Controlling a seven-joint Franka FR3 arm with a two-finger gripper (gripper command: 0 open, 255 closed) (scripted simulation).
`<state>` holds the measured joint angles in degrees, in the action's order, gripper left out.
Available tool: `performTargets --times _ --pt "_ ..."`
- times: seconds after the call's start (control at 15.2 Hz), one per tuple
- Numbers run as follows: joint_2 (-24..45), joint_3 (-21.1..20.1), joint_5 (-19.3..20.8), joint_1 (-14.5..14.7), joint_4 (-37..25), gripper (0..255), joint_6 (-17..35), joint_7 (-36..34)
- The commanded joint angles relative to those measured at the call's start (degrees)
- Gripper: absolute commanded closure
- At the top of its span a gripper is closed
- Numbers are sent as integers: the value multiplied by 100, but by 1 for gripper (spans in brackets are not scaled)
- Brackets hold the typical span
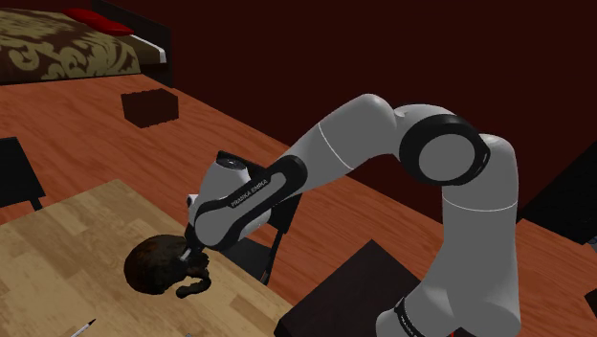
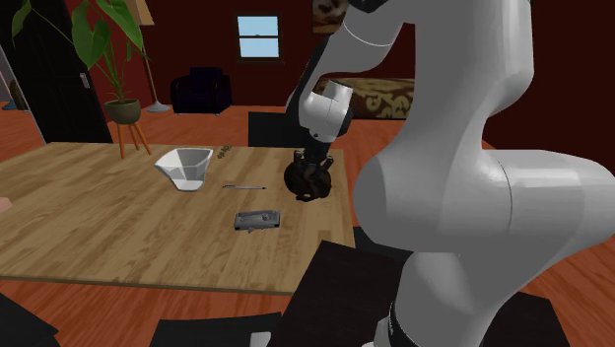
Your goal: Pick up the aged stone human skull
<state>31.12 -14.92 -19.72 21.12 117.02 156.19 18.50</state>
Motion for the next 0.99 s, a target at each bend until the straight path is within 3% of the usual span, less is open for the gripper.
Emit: performTargets --times 0.0,0.92 --pt "12 4 1 -2 0 255 -2 2" --pt "-823 33 60 -12 84 255 -729 -254"
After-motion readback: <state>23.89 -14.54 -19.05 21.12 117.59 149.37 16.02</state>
